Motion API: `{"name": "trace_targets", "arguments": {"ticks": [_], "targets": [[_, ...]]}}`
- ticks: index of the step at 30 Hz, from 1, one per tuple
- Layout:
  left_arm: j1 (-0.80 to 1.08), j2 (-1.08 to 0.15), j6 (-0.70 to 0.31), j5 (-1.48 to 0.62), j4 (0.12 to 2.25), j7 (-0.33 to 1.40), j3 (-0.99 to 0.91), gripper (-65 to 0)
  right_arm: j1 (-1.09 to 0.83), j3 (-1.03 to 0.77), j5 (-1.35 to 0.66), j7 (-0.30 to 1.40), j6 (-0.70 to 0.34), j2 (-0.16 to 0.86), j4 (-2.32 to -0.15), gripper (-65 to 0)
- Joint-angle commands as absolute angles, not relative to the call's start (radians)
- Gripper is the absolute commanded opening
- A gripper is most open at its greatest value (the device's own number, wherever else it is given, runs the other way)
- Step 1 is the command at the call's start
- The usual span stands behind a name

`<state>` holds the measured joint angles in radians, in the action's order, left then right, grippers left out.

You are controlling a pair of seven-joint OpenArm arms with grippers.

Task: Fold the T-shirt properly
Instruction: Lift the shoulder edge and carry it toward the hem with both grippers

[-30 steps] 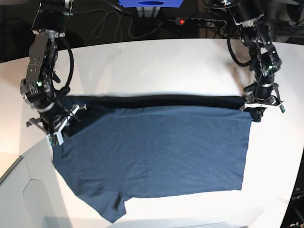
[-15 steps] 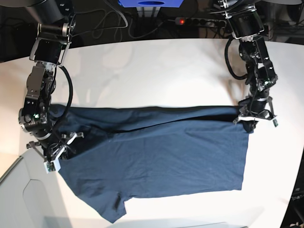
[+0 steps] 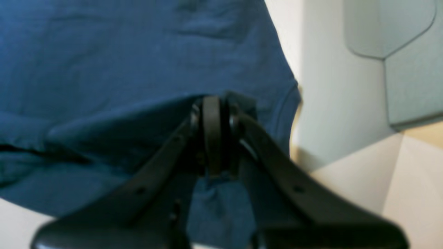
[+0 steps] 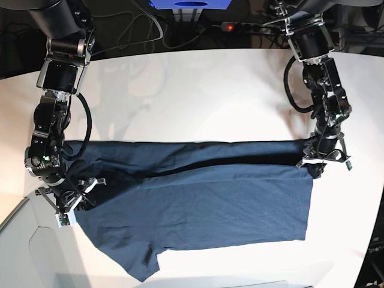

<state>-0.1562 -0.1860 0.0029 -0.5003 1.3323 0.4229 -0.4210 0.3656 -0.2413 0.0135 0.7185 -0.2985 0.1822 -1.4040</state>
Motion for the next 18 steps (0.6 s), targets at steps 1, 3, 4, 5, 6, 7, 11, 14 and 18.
{"name": "trace_targets", "arguments": {"ticks": [1, 3, 4, 5, 6, 7, 11, 14, 18], "targets": [[-0.180, -0.200, 0.001, -0.507, 1.334, 0.401, -0.423, -65.0, 0.395, -0.245, 0.004, 0.685, -0.309, 0.191, -1.423, -64.9], [-0.202, -0.200, 0.001, -0.507, 1.319, 0.401, -0.423, -65.0, 0.398, -0.245, 0.002, 0.673, -0.309, 0.189, -1.425, -64.9], [-0.208, -0.200, 0.001, -0.507, 1.317, 0.401, -0.423, -65.0, 0.404, -0.245, 0.002, 0.664, -0.309, 0.186, -1.425, -64.9], [-0.213, -0.200, 0.001, -0.507, 1.317, 0.401, -0.423, -65.0, 0.414, -0.245, 0.002, 0.659, -0.309, 0.177, -1.423, -64.9], [-0.214, -0.200, 0.001, -0.507, 1.317, 0.401, -0.423, -65.0, 0.418, -0.243, 0.002, 0.657, -0.309, 0.174, -1.423, -64.9], [-0.217, -0.200, 0.001, -0.507, 1.317, 0.401, -0.423, -65.0, 0.420, -0.243, 0.002, 0.657, -0.309, 0.173, -1.423, -64.9], [-0.254, -0.197, 0.001, -0.507, 1.317, 0.401, -0.421, -65.0, 0.421, -0.239, 0.002, 0.651, -0.308, 0.170, -1.420, -64.9], [-0.277, -0.200, 0.001, -0.507, 1.317, 0.401, -0.420, -65.0, 0.418, -0.239, 0.002, 0.651, -0.308, 0.170, -1.420, -64.9], [-0.306, -0.202, 0.001, -0.507, 1.317, 0.409, -0.420, -65.0, 0.418, -0.237, 0.004, 0.651, -0.308, 0.171, -1.420, -64.9]]}}
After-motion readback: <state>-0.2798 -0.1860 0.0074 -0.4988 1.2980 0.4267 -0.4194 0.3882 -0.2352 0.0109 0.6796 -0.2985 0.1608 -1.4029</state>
